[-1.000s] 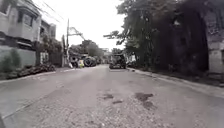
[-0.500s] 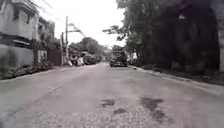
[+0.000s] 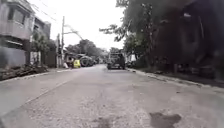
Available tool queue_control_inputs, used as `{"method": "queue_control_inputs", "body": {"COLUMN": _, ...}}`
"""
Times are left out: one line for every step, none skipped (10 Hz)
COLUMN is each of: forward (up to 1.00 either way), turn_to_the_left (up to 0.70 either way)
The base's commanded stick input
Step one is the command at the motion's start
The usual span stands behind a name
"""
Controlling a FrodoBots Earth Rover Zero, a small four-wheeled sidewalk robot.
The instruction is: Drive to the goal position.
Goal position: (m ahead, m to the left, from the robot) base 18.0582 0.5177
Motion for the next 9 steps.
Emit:
{"method": "queue_control_inputs", "body": {"forward": 1.0, "turn_to_the_left": 0.0}}
{"method": "queue_control_inputs", "body": {"forward": 1.0, "turn_to_the_left": 0.0}}
{"method": "queue_control_inputs", "body": {"forward": 1.0, "turn_to_the_left": 0.0}}
{"method": "queue_control_inputs", "body": {"forward": 1.0, "turn_to_the_left": 0.0}}
{"method": "queue_control_inputs", "body": {"forward": 1.0, "turn_to_the_left": 0.0}}
{"method": "queue_control_inputs", "body": {"forward": 1.0, "turn_to_the_left": 0.0}}
{"method": "queue_control_inputs", "body": {"forward": 1.0, "turn_to_the_left": 0.0}}
{"method": "queue_control_inputs", "body": {"forward": 1.0, "turn_to_the_left": 0.0}}
{"method": "queue_control_inputs", "body": {"forward": 1.0, "turn_to_the_left": 0.0}}
